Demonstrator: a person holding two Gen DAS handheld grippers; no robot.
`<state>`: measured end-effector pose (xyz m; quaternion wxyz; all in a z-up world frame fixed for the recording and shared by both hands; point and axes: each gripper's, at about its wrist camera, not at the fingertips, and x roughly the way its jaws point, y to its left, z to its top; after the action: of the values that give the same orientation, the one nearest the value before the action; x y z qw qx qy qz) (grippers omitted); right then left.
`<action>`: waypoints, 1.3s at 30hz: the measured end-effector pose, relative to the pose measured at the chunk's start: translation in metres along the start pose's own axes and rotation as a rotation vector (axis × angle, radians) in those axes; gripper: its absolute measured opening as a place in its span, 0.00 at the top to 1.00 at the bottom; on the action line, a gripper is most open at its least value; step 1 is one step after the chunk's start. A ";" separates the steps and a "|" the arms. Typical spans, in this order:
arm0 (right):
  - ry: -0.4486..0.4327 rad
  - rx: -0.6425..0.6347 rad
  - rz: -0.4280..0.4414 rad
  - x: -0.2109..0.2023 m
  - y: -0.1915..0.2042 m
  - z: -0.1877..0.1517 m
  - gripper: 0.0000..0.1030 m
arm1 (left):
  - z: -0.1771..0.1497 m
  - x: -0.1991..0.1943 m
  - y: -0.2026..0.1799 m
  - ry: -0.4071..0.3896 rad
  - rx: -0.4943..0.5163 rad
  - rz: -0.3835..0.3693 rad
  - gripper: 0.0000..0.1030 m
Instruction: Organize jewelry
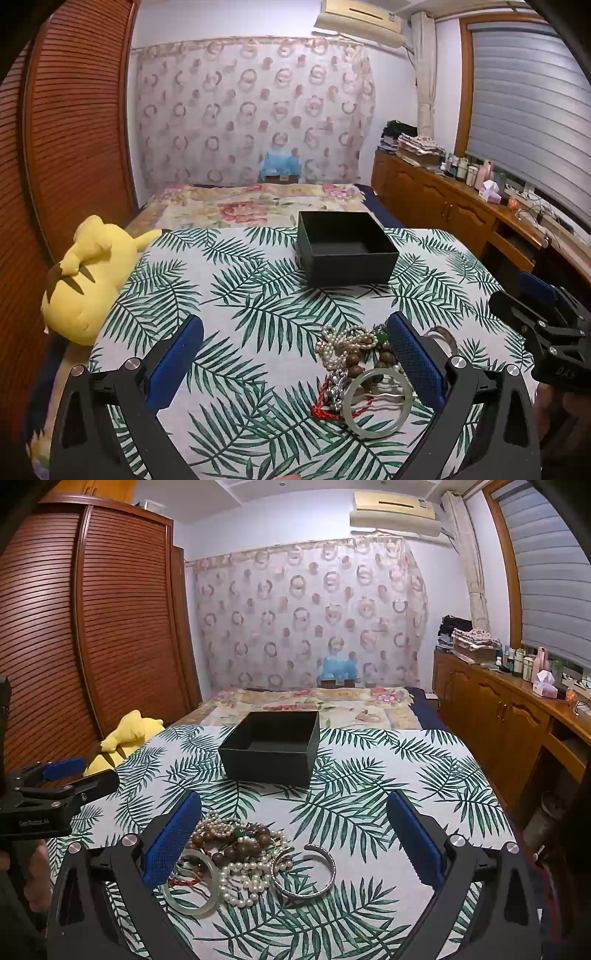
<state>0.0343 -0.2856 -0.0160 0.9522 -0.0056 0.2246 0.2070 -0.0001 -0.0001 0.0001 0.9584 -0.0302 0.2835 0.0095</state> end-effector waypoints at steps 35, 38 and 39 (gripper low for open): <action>-0.009 -0.002 0.000 -0.002 0.000 0.000 0.02 | 0.000 0.000 0.000 0.002 0.005 0.003 0.07; -0.010 -0.001 -0.007 -0.003 0.000 0.001 0.02 | 0.000 0.000 0.000 -0.001 0.003 0.004 0.07; -0.010 -0.002 -0.008 -0.004 0.001 0.001 0.02 | 0.000 0.000 0.000 -0.003 0.001 0.004 0.07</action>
<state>0.0307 -0.2864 -0.0136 0.9542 -0.0061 0.2196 0.2033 -0.0004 -0.0002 0.0004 0.9589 -0.0293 0.2821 0.0111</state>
